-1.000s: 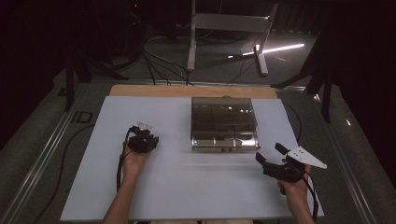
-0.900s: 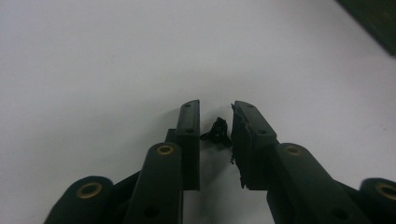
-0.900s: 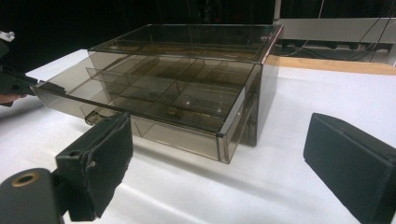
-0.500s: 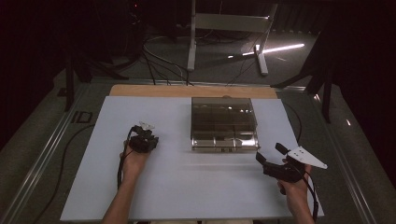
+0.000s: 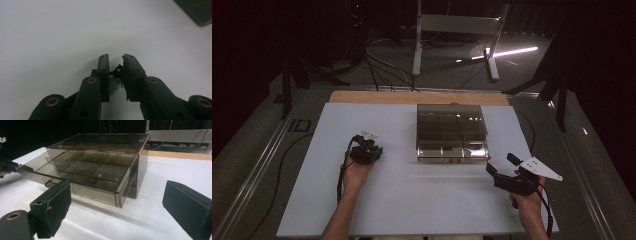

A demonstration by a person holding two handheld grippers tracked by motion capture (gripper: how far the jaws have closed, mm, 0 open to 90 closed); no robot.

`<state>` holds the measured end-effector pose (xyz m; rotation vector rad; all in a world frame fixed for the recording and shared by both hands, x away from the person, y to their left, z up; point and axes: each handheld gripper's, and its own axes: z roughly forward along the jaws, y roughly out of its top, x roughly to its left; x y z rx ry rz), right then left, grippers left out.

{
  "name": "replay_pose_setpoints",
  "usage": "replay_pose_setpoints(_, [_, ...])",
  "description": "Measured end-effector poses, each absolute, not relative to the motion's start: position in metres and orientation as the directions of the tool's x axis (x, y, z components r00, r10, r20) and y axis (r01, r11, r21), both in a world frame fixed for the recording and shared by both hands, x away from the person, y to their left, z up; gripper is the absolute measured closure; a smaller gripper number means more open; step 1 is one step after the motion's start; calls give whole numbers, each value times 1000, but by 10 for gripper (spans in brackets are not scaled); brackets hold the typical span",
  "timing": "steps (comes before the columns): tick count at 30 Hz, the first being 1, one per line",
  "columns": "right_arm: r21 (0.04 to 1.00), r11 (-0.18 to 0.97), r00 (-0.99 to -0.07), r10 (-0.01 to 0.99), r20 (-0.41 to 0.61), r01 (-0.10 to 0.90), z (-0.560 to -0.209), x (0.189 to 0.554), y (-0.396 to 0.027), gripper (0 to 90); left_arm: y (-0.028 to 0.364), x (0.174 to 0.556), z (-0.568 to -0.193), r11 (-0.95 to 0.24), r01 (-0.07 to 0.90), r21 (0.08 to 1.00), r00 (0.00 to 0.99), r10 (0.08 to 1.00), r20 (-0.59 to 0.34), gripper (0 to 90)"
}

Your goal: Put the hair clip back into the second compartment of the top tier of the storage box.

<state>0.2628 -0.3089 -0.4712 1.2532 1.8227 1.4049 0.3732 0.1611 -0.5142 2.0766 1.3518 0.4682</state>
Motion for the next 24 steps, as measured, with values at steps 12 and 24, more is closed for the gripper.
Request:
replay_pose_setpoints(12, [933, 37, -440, 888, 133, 357, -471, 263, -309, 85, 162, 370, -509, -289, 683, 670, 422, 906, -40, 777])
replay_pose_setpoints(24, [932, 35, -441, 887, 136, 359, -472, 263, -308, 85, 161, 369, -506, -287, 677, 677, 429, 902, -47, 777])
